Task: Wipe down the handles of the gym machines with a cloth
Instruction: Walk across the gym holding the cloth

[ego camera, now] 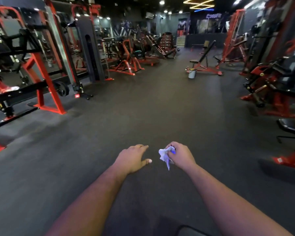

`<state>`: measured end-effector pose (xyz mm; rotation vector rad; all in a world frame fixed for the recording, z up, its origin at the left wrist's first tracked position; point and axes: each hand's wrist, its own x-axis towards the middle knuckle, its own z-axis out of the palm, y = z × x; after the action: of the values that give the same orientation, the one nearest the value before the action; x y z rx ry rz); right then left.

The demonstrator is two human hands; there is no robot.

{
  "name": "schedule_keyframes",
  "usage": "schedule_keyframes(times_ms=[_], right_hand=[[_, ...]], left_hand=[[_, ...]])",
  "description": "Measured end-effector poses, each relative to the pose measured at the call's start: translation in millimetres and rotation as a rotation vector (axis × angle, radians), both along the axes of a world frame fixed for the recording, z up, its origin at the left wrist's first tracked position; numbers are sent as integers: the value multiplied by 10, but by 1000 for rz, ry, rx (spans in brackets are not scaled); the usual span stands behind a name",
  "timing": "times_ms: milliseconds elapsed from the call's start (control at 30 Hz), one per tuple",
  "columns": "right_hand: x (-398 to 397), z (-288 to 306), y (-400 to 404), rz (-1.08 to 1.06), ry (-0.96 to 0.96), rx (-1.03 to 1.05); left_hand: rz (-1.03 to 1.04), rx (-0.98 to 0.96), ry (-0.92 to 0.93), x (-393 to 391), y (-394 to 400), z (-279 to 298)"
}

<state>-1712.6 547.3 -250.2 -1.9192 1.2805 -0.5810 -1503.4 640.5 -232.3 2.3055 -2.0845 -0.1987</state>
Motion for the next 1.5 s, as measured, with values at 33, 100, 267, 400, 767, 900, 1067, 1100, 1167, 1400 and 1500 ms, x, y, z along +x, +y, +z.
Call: schedule_keyframes(times_ms=[33, 100, 267, 400, 767, 900, 1067, 1100, 1167, 1400, 1500], right_hand=[[113, 22, -38, -13, 8, -7], [363, 77, -162, -47, 12, -16], [808, 183, -574, -128, 9, -2], [1013, 155, -1096, -180, 5, 3], [1277, -86, -3029, -204, -14, 47], [1376, 40, -3783, -201, -7, 39], [1540, 116, -4637, -192, 20, 9], [1577, 118, -4793, -182, 27, 3], [1662, 130, -5128, -175, 41, -10], [1987, 212, -6451, -234, 112, -83], [2054, 347, -7013, -261, 118, -96]], left_hand=[[-18, 6, 1, 137, -92, 15], [-59, 19, -5, 441, -321, 61], [-122, 21, 8, 1003, -943, 178], [-160, 25, 20, 1248, -1548, 164], [-184, 69, -17, 1507, -3488, 29], [-177, 56, -25, 1608, -4180, 131], [-186, 40, -34, 1751, -5027, 220], [-189, 40, -36, 1783, -5186, 223], [-206, 38, -45, 1855, -5541, 216], [-261, 5, -15, 2173, -6966, 217], [-292, -1, -2, 2279, -7637, 313]])
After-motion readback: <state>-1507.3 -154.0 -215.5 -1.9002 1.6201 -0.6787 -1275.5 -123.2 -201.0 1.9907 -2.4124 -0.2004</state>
